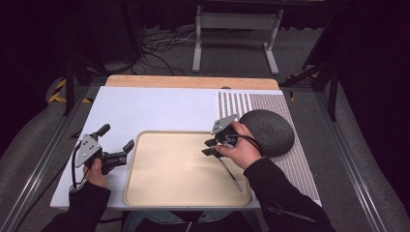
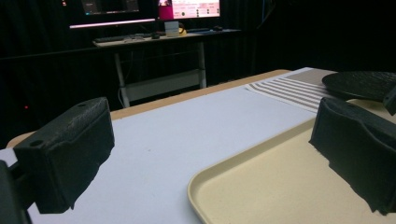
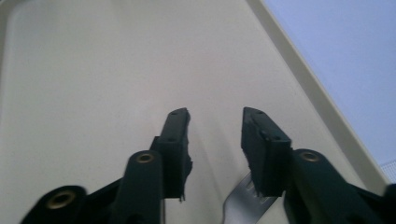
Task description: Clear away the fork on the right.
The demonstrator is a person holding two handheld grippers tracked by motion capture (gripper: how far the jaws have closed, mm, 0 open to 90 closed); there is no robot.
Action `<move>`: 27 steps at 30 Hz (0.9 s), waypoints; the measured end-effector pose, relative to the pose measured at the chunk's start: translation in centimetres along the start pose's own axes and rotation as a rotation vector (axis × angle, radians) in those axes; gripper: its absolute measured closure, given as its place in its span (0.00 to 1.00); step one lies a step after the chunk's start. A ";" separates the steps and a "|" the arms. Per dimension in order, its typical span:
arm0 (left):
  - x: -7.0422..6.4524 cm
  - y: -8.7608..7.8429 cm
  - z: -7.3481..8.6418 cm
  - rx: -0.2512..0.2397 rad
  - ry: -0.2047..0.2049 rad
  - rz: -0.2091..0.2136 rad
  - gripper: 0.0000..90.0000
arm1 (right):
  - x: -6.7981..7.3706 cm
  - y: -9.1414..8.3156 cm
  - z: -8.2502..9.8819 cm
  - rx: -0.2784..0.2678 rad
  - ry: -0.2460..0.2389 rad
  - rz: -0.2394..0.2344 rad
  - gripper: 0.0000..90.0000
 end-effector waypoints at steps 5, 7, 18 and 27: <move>0.0 0.0 0.0 0.000 0.000 0.000 0.00 | -0.4 1.0 0.0 0.052 -0.085 -0.001 0.90; 0.0 0.0 0.0 0.000 0.000 0.001 0.00 | -0.5 1.1 0.0 0.066 -0.105 -0.001 0.93; 0.0 0.0 0.0 -0.001 -0.003 -0.001 0.00 | -1.0 2.3 0.2 0.130 -0.162 0.041 1.00; 0.0 0.0 0.0 -0.002 -0.001 0.001 0.00 | -1.3 2.5 0.5 0.154 -0.166 0.059 1.00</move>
Point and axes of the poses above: each handheld gripper's, and its own axes: y roughly forward along the jaws, z roughly out of its underside, x roughly to its left, the point moved 4 cm from there along y, roughly forward along the jaws, and after that the axes turned 11 degrees about -z, right-handed, at the moved point
